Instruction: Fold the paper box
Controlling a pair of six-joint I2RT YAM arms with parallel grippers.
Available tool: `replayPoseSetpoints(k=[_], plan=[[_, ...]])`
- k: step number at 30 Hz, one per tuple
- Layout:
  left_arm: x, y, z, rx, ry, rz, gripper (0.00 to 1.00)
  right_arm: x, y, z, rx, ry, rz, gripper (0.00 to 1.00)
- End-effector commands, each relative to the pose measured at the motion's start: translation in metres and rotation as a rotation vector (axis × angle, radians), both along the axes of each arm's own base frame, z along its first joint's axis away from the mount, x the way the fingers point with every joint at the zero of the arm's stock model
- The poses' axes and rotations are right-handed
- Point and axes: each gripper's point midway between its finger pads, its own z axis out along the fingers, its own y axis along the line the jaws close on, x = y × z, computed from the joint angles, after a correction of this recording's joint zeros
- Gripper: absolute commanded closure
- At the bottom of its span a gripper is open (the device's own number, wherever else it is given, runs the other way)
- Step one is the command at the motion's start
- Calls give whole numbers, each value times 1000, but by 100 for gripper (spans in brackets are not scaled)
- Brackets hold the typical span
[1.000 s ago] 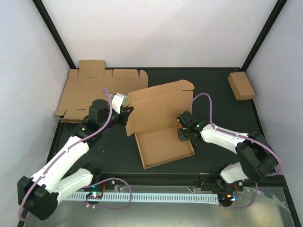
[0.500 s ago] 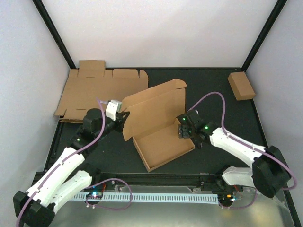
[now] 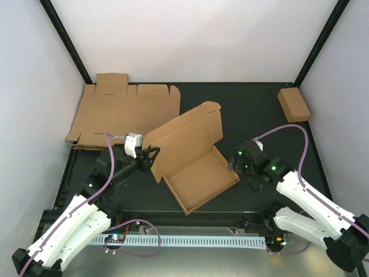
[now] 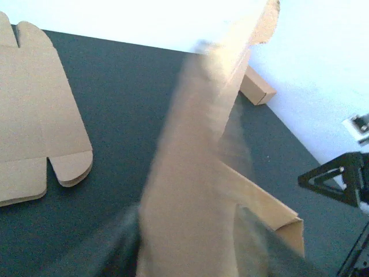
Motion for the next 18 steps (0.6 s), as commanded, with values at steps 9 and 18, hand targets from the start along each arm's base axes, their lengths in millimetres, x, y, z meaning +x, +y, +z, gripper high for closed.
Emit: replayPoseSetpoints(k=[9,18], plan=[[-2,22,71,29,-36,104,1,-48,-8,-32,112,184,-83,8],[40,61,132,158,-57,298,1,-63,-11,-34,152,226,-98,56]])
